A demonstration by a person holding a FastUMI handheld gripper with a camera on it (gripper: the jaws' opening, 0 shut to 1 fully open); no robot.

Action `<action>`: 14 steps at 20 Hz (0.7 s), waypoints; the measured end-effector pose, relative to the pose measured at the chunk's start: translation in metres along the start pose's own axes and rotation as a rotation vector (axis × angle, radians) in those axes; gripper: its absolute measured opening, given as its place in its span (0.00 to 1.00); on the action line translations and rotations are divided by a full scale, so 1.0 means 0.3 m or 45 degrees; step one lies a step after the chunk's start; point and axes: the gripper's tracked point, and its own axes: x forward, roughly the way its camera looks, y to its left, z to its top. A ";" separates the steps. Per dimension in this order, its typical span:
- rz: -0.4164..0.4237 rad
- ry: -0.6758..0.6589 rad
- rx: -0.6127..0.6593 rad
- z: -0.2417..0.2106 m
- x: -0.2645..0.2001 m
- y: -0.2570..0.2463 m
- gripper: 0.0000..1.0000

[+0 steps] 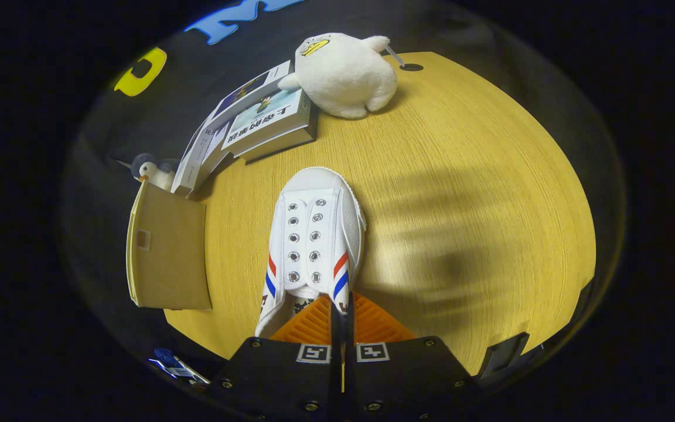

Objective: Open the storage box then place both shoes into the box .Put the left shoe in first, then the right shoe, with the right side of both shoes facing outward in a uniform manner.

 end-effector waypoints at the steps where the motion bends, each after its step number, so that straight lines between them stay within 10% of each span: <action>1: 0.000 -0.016 -0.005 0.007 -0.016 0.005 0.02; 14: 0.031 -0.121 -0.050 0.065 -0.221 0.181 0.02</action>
